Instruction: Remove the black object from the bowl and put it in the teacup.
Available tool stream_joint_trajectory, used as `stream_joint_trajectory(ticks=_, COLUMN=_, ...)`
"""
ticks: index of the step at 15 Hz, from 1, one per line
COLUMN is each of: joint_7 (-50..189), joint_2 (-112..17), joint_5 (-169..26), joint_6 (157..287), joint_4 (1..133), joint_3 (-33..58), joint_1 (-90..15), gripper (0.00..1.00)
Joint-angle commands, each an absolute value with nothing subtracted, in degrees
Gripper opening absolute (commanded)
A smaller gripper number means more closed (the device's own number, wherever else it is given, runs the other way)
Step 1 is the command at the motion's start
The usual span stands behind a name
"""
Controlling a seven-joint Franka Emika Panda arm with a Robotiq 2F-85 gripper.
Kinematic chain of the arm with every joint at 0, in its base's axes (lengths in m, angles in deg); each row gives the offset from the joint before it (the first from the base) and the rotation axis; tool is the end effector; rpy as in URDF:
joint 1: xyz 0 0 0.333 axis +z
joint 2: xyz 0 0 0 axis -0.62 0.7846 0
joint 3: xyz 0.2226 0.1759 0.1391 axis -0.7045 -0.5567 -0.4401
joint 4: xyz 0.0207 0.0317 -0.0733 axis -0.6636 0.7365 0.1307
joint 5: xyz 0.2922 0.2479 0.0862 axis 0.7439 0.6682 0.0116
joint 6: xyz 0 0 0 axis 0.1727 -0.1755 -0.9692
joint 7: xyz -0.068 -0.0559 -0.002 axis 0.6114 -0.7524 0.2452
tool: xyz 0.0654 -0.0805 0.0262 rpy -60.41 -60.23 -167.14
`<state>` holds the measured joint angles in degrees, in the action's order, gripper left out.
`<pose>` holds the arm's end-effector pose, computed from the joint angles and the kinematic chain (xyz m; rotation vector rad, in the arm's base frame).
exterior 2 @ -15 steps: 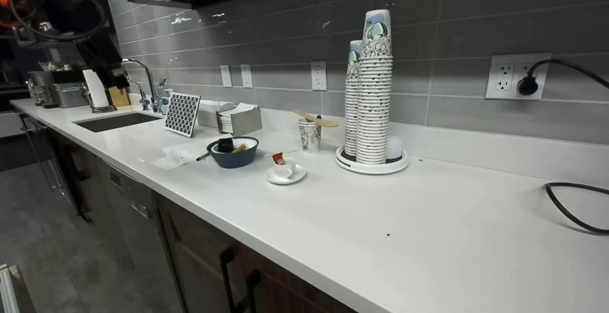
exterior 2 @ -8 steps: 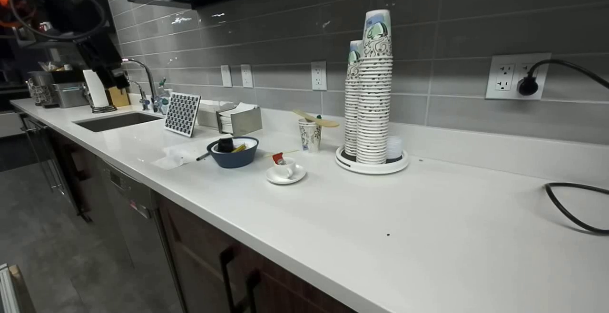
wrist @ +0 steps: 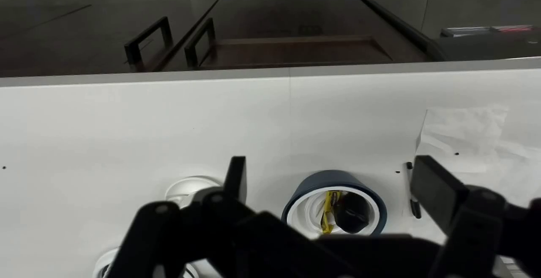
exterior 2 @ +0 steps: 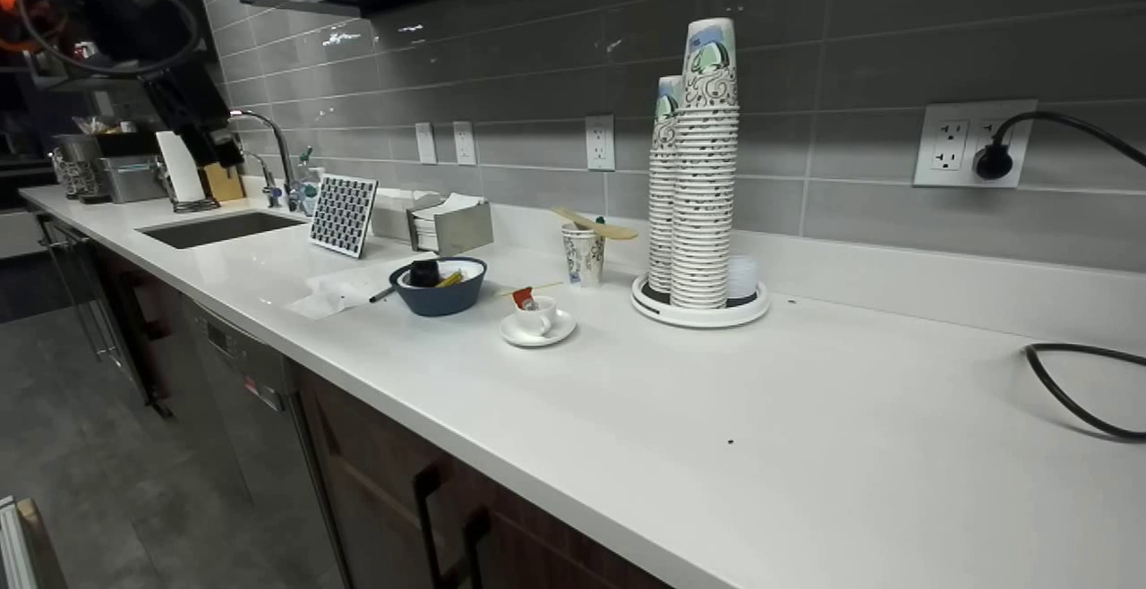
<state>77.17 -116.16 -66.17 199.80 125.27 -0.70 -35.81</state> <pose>0.2979 0.0695 0.5284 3.0699 -0.1051 0.3788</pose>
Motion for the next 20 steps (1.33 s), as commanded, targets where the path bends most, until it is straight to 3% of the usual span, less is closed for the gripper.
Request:
stream_joint_trajectory(ticks=1, joint_7=77.16, joint_2=-116.11, joint_5=-66.20, joint_6=199.62, joint_4=125.10, joint_3=-0.66, joint_1=-35.81, gripper=1.00)
stream_joint_trajectory(ticks=11, joint_7=85.83, joint_2=-90.49, joint_5=-67.35, joint_6=207.55, joint_4=107.25, joint_3=-4.00, joint_1=-43.74, gripper=1.00)
stream_joint_trajectory(ticks=16, joint_7=80.63, joint_2=-73.84, joint_5=-69.47, joint_6=202.21, joint_4=94.23, joint_3=-5.64, joint_1=-38.60, gripper=1.00)
stream_joint_trajectory(ticks=17, joint_7=82.63, joint_2=-80.65, joint_5=-68.04, joint_6=205.89, joint_4=101.53, joint_3=-4.35, joint_1=-38.44, gripper=1.00)
stream_joint_trajectory(ticks=20, joint_7=82.09, joint_2=-74.33, joint_5=-68.99, joint_6=204.31, joint_4=96.36, joint_3=-4.20, joint_1=-36.82, gripper=1.00)
